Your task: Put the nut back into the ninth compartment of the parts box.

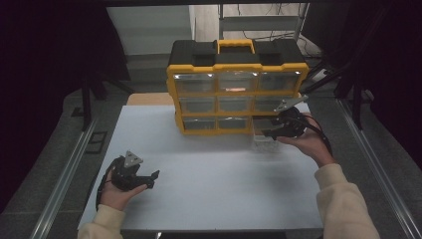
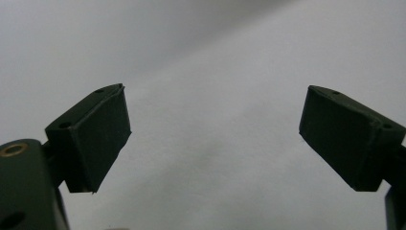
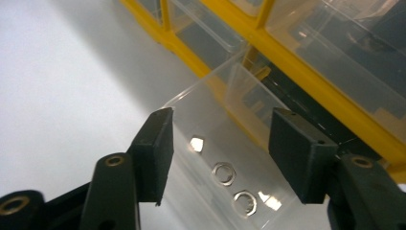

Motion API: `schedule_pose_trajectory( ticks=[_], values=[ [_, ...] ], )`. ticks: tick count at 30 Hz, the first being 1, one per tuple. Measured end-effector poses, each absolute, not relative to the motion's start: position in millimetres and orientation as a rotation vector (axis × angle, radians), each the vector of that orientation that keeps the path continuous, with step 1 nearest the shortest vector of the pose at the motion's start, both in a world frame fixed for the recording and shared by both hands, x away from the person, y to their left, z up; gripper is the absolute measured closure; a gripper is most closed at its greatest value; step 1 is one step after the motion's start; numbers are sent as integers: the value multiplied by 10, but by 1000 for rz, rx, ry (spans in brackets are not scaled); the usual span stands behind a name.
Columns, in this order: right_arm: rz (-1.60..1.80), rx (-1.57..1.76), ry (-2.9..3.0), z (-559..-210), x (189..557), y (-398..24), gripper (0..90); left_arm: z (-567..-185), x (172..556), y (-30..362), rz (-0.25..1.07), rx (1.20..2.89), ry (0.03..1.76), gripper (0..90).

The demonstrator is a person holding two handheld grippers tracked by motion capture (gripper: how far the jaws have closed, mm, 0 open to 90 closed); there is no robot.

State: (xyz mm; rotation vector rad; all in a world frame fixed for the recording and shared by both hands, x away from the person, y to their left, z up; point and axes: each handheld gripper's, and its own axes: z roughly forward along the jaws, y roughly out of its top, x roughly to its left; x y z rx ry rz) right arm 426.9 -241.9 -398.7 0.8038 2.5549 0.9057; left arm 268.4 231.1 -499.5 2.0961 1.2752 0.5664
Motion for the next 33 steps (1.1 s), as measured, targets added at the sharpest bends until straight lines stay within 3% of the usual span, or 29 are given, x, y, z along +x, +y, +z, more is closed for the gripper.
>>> schedule_pose_trajectory(
  ticks=[19, 33],
  values=[
    [995, 770, 2539, -4014, 3878, -2447, 361, -5000, 2679, 2312, 559, 2092, 1271, 109],
    [1036, 786, 2549, -4250, 3723, -2495, 333, -5009, 2675, 2318, 557, 2094, 1271, 109]
  ],
)
